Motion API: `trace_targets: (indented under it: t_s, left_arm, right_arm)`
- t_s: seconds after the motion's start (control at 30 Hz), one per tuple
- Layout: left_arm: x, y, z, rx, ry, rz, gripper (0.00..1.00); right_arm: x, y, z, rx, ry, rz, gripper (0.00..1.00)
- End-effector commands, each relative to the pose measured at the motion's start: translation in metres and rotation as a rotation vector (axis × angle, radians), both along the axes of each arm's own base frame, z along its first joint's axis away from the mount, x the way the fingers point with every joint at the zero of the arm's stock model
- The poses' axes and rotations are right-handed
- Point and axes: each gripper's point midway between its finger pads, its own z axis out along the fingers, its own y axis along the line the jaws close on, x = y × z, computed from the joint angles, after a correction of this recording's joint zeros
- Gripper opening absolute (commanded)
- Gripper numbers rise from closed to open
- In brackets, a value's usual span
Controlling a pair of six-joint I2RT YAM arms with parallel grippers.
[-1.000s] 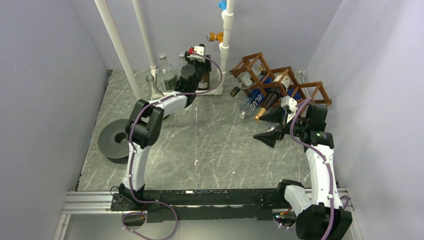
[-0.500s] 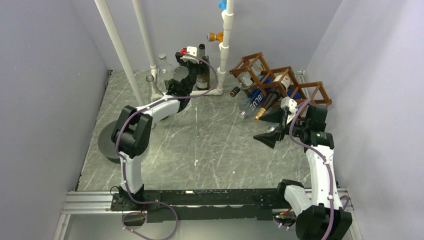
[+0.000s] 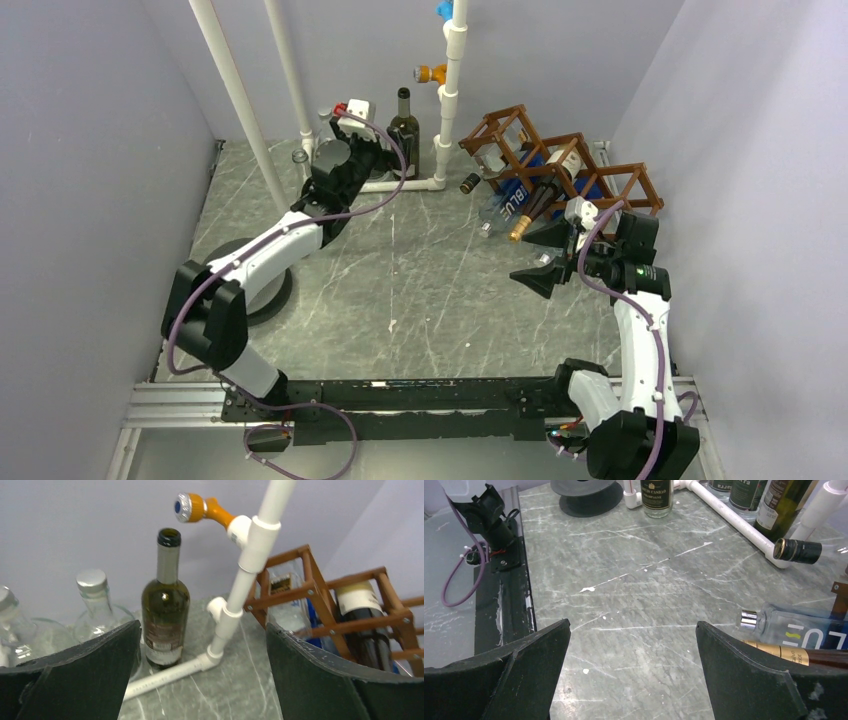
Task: Take the wine bottle off the wine rack
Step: Place the wine bottle at the center of the board, then pick up the wine bottle from the wine rack.
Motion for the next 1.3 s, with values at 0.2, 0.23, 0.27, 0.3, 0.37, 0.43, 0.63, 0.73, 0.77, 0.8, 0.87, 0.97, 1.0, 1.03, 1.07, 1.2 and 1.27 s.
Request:
trace_targets:
  t_s: [0.2,0.23,0.27,0.3,0.37,0.43,0.63,0.73,0.77,0.8,0.87,0.97,1.0,1.03,1.07,1.2,1.27]
  left_arm:
    - [-0.065,-0.015,-0.025,-0.005,0.245,-0.219,1.00]
    - [-0.069,-0.015,-0.027,-0.015,0.261,-0.230,1.00]
    - [-0.075,-0.017,-0.028,-0.031,0.278,-0.247,0.99]
    - [-0.079,-0.017,-0.030,-0.040,0.289,-0.258,1.00]
    - [-0.085,-0.016,-0.031,-0.070,0.317,-0.259,1.00]
    - [-0.089,-0.015,-0.033,-0.086,0.358,-0.258,1.00]
    - [-0.098,-0.016,-0.043,-0.114,0.461,-0.262,0.99]
    - [-0.104,-0.014,-0.054,-0.104,0.497,-0.264,1.00]
    - [-0.106,-0.013,-0.058,-0.099,0.509,-0.261,1.00]
    - [-0.107,-0.012,-0.060,-0.097,0.517,-0.260,1.00]
    - [-0.112,-0.014,-0.066,-0.093,0.545,-0.277,1.00]
    - [-0.119,-0.021,-0.072,-0.084,0.558,-0.314,1.00]
    - [-0.121,-0.023,-0.073,-0.076,0.556,-0.327,0.99]
    - [-0.123,-0.026,-0.074,-0.064,0.553,-0.340,0.99]
    - [-0.124,-0.029,-0.074,-0.052,0.547,-0.354,0.99]
    - [-0.130,-0.041,-0.074,-0.020,0.515,-0.413,1.00]
    - [-0.132,-0.047,-0.076,-0.016,0.517,-0.441,1.00]
  right_arm:
    - [0.004,-0.009,0.012,0.001,-0.067,-0.021,0.99]
    - [0.004,-0.010,0.011,0.002,-0.063,-0.023,0.99]
    - [0.005,-0.011,0.011,0.003,-0.062,-0.027,0.99]
    - [0.006,-0.011,0.011,0.004,-0.060,-0.029,0.99]
    - [0.007,-0.013,0.010,0.004,-0.056,-0.037,0.99]
    - [0.008,-0.015,0.009,0.003,-0.052,-0.045,0.99]
    - [0.011,-0.020,0.009,0.001,-0.048,-0.067,0.99]
    - [0.012,-0.022,0.009,0.005,-0.043,-0.073,0.99]
    - [0.012,-0.022,0.008,0.007,-0.041,-0.075,0.99]
    - [0.012,-0.022,0.008,0.008,-0.038,-0.076,0.99]
    - [0.012,-0.024,0.010,0.021,-0.035,-0.077,0.99]
    - [0.012,-0.026,0.014,0.042,-0.030,-0.081,0.99]
    - [0.012,-0.028,0.014,0.047,-0.030,-0.085,0.99]
    - [0.012,-0.029,0.015,0.053,-0.026,-0.087,0.99]
    - [0.013,-0.029,0.014,0.057,-0.022,-0.089,0.99]
    - [0.015,-0.033,0.013,0.061,-0.012,-0.105,0.99]
    - [0.017,-0.036,0.012,0.059,-0.005,-0.117,0.99]
